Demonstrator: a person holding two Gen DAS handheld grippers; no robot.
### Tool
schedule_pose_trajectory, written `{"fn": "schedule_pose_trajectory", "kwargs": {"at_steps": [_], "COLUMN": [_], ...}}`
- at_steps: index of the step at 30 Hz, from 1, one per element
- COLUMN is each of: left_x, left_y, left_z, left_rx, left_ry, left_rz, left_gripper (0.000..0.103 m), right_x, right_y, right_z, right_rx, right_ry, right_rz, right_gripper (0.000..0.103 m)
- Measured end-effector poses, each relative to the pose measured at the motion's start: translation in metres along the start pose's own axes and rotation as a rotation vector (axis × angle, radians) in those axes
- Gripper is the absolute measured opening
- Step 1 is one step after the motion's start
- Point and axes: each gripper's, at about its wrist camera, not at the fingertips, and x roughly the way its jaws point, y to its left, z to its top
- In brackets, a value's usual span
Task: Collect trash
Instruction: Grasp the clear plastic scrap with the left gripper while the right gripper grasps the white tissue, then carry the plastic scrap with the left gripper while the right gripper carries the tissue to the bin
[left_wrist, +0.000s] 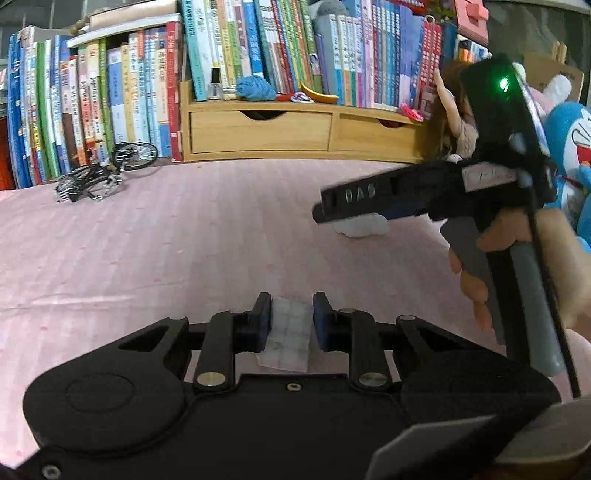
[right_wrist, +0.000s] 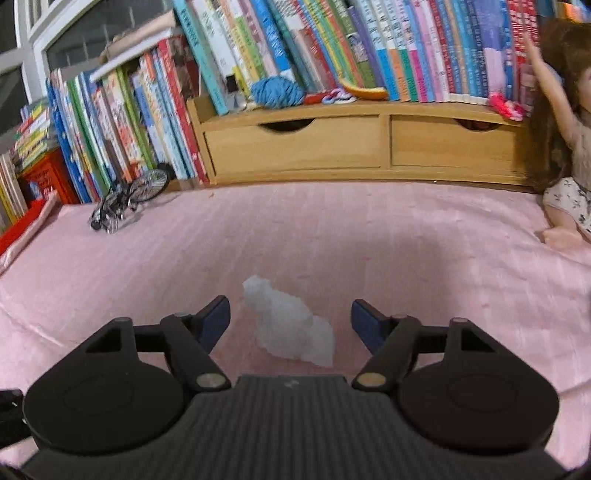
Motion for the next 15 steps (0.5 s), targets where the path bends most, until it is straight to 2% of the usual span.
{"fn": "schedule_pose_trajectory", "kwargs": {"at_steps": [4, 9, 15], "left_x": [-0.011, -0.028, -0.065], "left_y": [0.012, 0.024, 0.038], "left_z": [0.001, -0.001, -0.009], "left_rx": [-0.033, -0.06, -0.087], "left_ry": [-0.005, -0.015, -0.045], "left_rz": [-0.005, 0.0, -0.017], "left_gripper": [0.023, 0.023, 0.023], "right_x": [0.0, -0.017, -0.067], "right_y": [0.008, 0.018, 0.043], "right_z": [-0.003, -0.008, -0.031], "right_rx": [-0.015, -0.01, -0.041], "right_ry": [0.002, -0.033, -0.058], "right_rz": [-0.008, 0.004, 0.08], "right_gripper": [0.038, 0.033, 0.033]}}
